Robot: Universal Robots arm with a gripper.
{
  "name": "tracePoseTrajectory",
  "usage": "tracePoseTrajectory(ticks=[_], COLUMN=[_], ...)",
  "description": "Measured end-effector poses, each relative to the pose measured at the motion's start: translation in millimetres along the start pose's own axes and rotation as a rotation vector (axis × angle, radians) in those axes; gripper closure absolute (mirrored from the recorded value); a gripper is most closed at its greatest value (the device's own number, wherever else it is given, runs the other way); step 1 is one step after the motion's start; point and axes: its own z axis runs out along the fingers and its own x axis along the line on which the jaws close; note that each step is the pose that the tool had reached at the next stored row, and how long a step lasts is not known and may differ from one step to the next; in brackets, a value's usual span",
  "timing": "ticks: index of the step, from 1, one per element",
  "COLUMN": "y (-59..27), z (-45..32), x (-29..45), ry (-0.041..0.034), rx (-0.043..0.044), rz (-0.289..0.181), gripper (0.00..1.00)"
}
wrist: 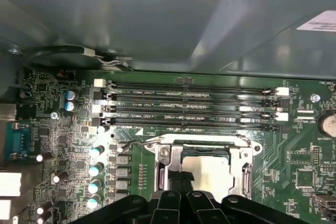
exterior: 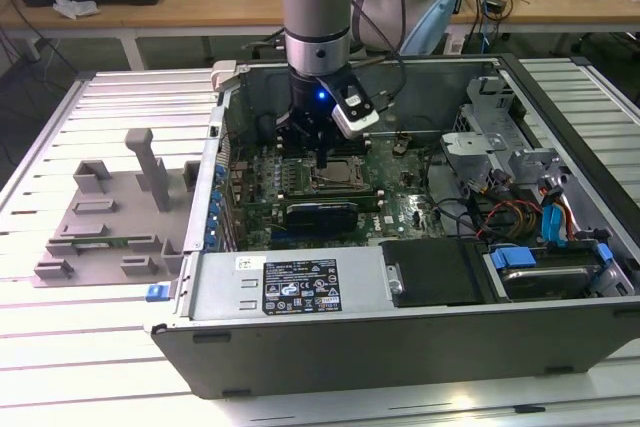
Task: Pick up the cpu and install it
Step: 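Close the cpu cover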
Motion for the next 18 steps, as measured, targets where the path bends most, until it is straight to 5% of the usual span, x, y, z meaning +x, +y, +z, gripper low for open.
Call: tracePoseTrajectory(ticks=[5, 15, 18], y=[0.3, -0.7, -0.3], z=[-8.0, -7.3, -16.9], x=[-0.4, -25.4, -26.4], ry=[-0.0002, 0.006, 0.0066], rx=[0.0006, 0.0032, 0.0033], rz=[0.0, 0.0, 0.0], gripper=[0.89, 0.89, 0.89])
